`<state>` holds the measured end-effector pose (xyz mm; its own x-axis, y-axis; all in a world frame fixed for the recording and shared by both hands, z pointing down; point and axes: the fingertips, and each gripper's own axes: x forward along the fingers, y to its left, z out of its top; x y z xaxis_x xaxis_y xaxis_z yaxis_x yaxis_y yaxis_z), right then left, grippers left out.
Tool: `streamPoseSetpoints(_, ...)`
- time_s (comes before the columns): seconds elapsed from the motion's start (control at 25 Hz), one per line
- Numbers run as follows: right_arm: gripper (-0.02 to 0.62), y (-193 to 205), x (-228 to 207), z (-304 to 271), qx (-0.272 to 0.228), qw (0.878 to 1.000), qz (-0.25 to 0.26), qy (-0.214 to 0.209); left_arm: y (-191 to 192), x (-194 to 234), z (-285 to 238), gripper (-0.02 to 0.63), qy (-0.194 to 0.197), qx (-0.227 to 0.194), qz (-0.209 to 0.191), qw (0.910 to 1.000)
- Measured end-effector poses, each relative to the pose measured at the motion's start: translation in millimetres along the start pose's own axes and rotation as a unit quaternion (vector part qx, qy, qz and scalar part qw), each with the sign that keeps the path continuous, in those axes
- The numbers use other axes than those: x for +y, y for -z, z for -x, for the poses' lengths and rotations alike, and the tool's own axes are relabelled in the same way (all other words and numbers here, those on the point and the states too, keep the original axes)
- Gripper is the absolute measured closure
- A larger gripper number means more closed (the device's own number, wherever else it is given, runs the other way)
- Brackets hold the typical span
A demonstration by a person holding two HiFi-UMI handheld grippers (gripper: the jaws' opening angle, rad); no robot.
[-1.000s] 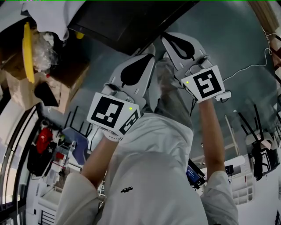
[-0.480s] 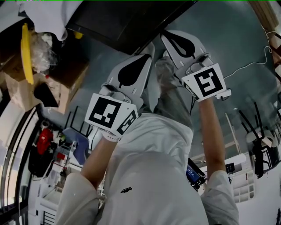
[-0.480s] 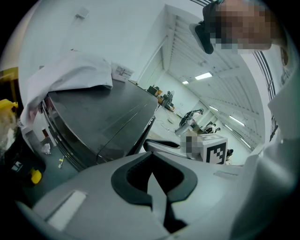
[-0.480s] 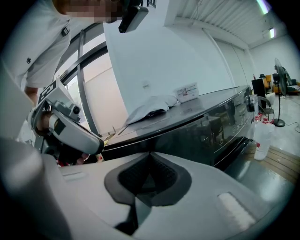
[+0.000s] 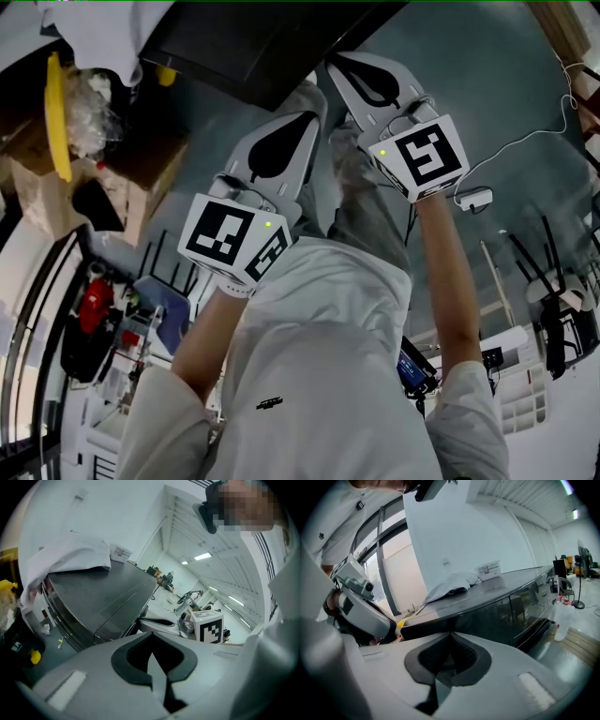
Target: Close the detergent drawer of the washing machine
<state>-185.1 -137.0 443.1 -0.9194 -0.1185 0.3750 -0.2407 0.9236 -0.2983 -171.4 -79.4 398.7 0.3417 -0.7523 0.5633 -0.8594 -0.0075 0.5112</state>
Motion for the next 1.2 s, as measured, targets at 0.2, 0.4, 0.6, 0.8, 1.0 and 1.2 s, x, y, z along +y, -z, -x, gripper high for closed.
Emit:
streamPoseSetpoints(0.2,0.594,-7,-4,15,-0.002,1.0,-0.009,0.017,-15,-14,7,0.588,0.002,-0.018,-0.014,0.9997)
streamPoseSetpoints(0.4,0.574,-21,-19,44,-0.006,0.998,0.001,0.055,-20,-26,16,0.588,0.002,-0.033,-0.026,0.9991)
streamPoseSetpoints(0.6,0.571,-29,-20,76,-0.008,0.997,0.01,0.08,-23,-43,20,0.588,0.01,-0.049,-0.036,0.9981)
streamPoseSetpoints(0.8,0.571,-39,-17,111,-0.016,0.994,0.006,0.107,-29,-65,27,0.588,0.021,-0.058,-0.051,0.9968)
streamPoseSetpoints(1.0,0.569,-53,-14,150,-0.032,0.99,0.001,0.137,-34,-88,34,0.588,0.039,-0.061,-0.073,0.9947)
streamPoseSetpoints(1.2,0.566,-66,-13,188,-0.048,0.985,0.004,0.167,-42,-106,40,0.588,0.051,-0.072,-0.091,0.9919)
